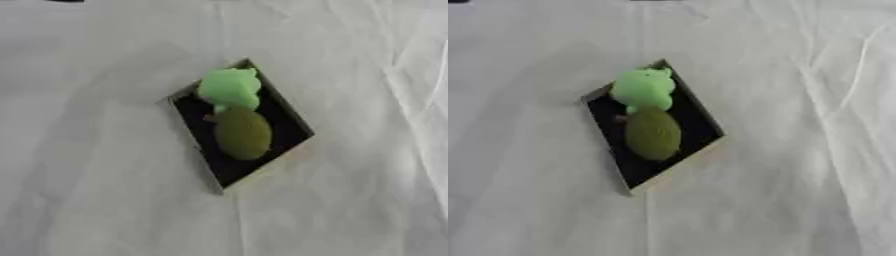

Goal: Pick up objects on the table and place them in the box.

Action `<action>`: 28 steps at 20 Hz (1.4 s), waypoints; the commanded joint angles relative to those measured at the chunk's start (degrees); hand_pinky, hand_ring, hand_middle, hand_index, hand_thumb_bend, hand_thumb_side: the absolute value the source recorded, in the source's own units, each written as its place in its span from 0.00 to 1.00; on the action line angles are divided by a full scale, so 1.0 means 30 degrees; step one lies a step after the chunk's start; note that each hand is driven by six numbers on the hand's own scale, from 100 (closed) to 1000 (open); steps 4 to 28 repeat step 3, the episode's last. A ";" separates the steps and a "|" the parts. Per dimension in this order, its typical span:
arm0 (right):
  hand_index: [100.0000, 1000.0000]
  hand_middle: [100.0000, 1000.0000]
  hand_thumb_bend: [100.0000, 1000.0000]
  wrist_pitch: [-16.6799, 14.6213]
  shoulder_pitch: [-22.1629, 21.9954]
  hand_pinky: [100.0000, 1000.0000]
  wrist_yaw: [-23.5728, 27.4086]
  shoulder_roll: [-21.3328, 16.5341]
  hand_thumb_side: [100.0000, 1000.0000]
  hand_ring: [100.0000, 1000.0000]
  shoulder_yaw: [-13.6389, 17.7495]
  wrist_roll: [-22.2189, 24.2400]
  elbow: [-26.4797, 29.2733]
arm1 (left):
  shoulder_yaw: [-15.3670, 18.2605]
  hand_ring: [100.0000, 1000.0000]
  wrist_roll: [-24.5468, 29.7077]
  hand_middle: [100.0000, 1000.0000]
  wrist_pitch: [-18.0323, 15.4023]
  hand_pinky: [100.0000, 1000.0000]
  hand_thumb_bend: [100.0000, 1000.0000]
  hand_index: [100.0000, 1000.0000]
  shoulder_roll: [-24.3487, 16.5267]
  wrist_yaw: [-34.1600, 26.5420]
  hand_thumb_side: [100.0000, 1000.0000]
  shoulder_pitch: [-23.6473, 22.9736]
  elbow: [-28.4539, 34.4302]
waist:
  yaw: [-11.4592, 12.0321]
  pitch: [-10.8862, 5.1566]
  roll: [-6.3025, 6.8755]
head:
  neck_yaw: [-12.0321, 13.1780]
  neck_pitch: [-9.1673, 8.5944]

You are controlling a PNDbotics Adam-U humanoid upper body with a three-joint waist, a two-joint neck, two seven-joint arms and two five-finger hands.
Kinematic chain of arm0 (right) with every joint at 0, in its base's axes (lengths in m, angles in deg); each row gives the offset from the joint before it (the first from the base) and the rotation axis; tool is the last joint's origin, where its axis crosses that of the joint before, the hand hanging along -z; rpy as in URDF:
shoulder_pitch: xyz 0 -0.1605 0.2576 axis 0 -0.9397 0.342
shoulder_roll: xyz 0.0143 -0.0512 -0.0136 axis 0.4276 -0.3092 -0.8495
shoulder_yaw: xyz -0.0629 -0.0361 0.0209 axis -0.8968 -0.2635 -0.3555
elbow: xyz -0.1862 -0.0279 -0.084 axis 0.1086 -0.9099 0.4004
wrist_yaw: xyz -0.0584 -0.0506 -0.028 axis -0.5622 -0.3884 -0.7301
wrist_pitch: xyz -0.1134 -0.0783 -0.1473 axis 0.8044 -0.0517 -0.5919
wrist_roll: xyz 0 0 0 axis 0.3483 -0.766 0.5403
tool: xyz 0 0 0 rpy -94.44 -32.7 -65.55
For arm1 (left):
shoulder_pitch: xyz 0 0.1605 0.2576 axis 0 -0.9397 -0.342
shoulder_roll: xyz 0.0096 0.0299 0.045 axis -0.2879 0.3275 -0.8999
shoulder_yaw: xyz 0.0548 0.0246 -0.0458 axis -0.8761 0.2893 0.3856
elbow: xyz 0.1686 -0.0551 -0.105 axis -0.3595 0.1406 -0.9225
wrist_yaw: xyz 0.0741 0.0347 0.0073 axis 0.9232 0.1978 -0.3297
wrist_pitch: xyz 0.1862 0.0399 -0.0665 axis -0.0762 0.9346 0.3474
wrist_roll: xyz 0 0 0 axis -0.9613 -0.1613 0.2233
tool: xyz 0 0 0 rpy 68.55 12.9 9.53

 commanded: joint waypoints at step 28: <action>0.74 0.59 0.00 -0.0285 0.0481 0.88 -0.0043 -0.0372 0.47 0.84 0.0306 -0.0328 0.0271 | 0.0831 0.75 -0.4356 0.69 0.0321 0.82 0.00 0.87 -0.2283 -0.2250 0.60 -0.1219 0.2352 | 0.0085 -0.0298 -0.0291 | 0.0220 -0.0458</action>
